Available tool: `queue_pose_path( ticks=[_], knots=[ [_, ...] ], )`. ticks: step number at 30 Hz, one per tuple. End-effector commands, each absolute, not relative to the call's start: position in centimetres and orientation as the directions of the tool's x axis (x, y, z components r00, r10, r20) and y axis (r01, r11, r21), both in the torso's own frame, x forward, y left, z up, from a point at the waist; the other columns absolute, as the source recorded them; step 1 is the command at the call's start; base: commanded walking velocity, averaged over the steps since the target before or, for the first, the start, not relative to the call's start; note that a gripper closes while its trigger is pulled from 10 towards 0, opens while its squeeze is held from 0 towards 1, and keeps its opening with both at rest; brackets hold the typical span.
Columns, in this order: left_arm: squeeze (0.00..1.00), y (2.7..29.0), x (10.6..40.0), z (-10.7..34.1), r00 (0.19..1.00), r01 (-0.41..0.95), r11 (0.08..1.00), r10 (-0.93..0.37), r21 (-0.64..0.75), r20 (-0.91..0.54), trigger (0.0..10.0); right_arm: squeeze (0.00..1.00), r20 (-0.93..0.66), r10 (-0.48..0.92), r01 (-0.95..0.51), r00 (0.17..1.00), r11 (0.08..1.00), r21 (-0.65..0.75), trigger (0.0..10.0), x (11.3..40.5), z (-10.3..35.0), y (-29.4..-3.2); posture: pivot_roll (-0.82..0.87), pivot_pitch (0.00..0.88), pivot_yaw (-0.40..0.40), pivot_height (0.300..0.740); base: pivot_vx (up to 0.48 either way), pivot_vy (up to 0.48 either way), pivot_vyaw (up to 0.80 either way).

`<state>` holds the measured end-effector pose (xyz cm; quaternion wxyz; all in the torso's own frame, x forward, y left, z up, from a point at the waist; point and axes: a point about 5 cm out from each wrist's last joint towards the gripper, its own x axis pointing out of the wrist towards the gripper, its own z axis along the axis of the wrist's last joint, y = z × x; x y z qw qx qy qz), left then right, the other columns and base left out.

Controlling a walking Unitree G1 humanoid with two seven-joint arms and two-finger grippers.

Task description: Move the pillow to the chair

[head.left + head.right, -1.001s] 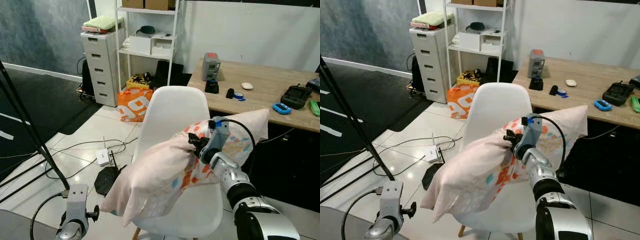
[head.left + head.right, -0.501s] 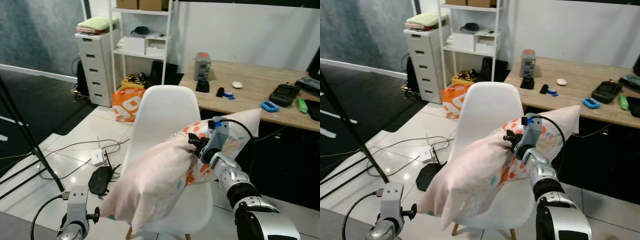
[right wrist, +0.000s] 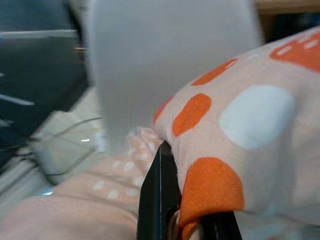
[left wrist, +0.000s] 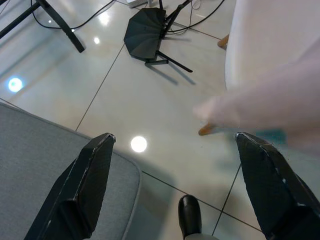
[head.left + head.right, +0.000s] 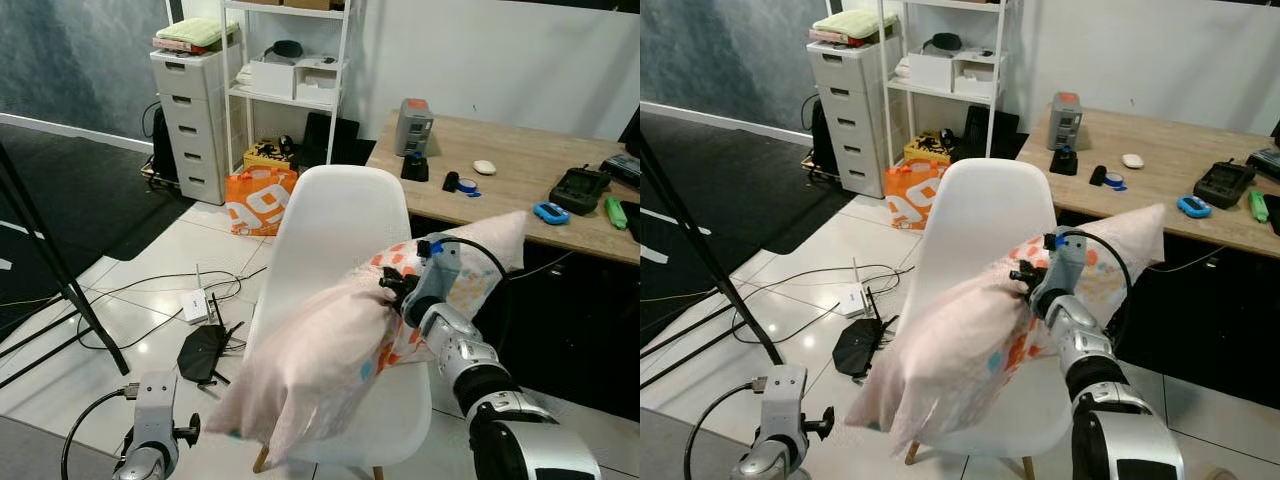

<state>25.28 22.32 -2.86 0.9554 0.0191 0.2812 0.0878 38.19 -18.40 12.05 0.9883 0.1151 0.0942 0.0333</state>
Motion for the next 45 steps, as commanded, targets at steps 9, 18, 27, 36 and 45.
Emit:
queue_pose_path(
  ticks=[9, 18, 27, 36, 45],
  knots=[
    [0.00, 22.3, 25.3, -2.8, 0.830, -0.152, 0.985, 0.174, 0.086, -0.529, 10.0, 0.00, -0.179, -0.355, 0.369, 0.917, 0.929, 0.045, 10.0, 37.9, 13.8, -25.1, -0.13, 0.049, -0.039, 0.740, 0.000, 0.000, 0.00],
    [0.00, 22.3, 25.2, -2.9, 0.829, -0.147, 0.985, 0.173, 0.092, -0.532, 10.0, 0.00, -0.237, -0.318, 0.331, 0.918, 0.944, 0.016, 10.0, 37.8, 12.7, -24.0, -0.12, 0.044, -0.038, 0.720, 0.000, 0.000, 0.00],
    [0.00, 22.2, 25.0, -3.1, 0.826, -0.142, 0.985, 0.171, 0.096, -0.537, 10.0, 0.00, -0.203, -0.194, 0.215, 0.960, 0.973, 0.085, 10.0, 38.7, 13.6, -21.9, -0.12, 0.032, -0.040, 0.675, 0.000, 0.000, 0.00],
    [0.00, 22.2, 24.9, -3.1, 0.826, -0.143, 0.985, 0.173, 0.097, -0.537, 10.0, 0.00, -0.094, -0.226, 0.234, 0.970, 0.969, 0.079, 10.0, 39.8, 17.3, -22.7, -0.12, 0.039, -0.035, 0.640, 0.000, 0.000, 0.00],
    [0.00, 22.4, 24.8, -3.1, 0.824, -0.144, 0.984, 0.177, 0.103, -0.538, 10.0, 0.00, 0.009, -0.276, 0.276, 0.961, 0.960, 0.043, 10.0, 40.4, 20.7, -24.3, -0.10, 0.047, -0.025, 0.595, 0.000, 0.000, 0.00]
  ],
)
